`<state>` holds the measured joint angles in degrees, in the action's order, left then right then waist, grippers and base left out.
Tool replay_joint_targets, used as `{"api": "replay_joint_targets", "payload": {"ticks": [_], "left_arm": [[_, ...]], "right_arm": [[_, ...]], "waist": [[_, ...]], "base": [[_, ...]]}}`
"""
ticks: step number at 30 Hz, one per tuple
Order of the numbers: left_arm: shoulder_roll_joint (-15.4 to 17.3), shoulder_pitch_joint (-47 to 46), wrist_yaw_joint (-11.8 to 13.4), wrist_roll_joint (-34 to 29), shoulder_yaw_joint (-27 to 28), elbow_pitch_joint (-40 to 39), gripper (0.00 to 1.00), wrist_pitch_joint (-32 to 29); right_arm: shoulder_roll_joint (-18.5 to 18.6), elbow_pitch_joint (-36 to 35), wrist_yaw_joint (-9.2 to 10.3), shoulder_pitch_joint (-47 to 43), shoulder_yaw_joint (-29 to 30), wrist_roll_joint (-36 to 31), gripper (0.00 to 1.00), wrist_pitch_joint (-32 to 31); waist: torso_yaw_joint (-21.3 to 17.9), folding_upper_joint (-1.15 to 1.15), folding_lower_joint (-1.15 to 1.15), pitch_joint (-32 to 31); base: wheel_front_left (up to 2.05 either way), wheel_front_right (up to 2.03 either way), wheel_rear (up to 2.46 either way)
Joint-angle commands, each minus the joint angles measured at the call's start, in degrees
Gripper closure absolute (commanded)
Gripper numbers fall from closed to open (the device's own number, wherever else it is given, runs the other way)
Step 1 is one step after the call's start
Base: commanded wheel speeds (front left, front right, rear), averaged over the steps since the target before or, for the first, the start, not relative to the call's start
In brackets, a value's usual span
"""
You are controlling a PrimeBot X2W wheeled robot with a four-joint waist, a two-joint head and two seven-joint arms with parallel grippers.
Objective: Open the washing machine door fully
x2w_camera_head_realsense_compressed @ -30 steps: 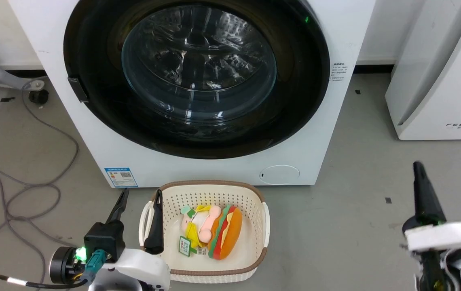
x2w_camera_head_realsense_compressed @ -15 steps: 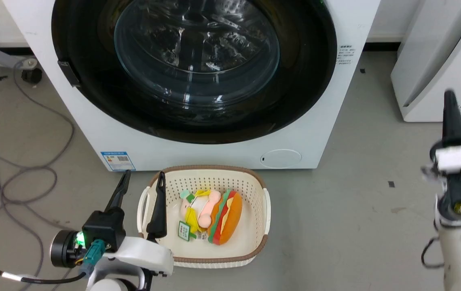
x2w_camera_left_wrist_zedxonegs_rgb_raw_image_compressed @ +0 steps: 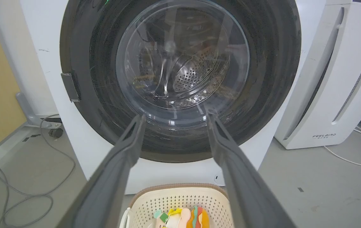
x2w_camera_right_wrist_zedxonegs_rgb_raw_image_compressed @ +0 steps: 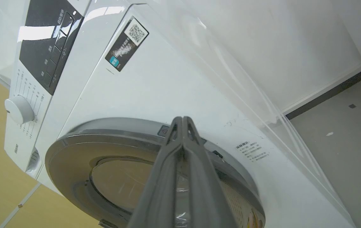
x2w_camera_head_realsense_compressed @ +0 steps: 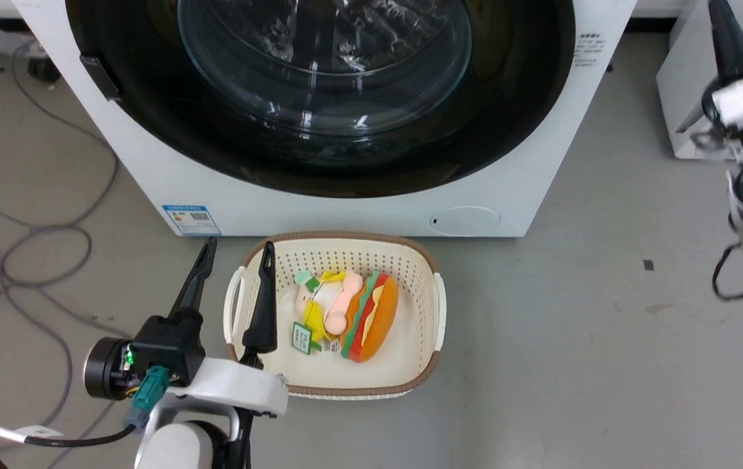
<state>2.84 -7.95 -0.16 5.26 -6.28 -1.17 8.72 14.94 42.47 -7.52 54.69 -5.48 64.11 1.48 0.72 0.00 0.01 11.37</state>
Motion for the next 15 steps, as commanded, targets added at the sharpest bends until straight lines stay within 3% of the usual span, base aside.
{"api": "replay_joint_targets", "payload": {"ticks": [1, 15], "left_arm": [[0.04, -1.16, -0.07, 0.31, -0.22, -0.32, 0.00, 0.70], [0.04, -4.58, -0.38, 1.00, -1.23, -2.12, 0.00, 2.38]], "right_arm": [[0.74, 2.12, 0.02, 3.27, -1.13, 1.68, 1.00, -0.97], [2.71, 12.30, 0.02, 21.08, -12.92, 5.31, 1.00, -13.74]], "waist": [[0.24, 0.00, -0.01, 0.73], [1.08, 0.00, -0.01, 6.58]], "base": [[0.00, 0.00, 0.00], [0.00, 0.00, 0.00]]}}
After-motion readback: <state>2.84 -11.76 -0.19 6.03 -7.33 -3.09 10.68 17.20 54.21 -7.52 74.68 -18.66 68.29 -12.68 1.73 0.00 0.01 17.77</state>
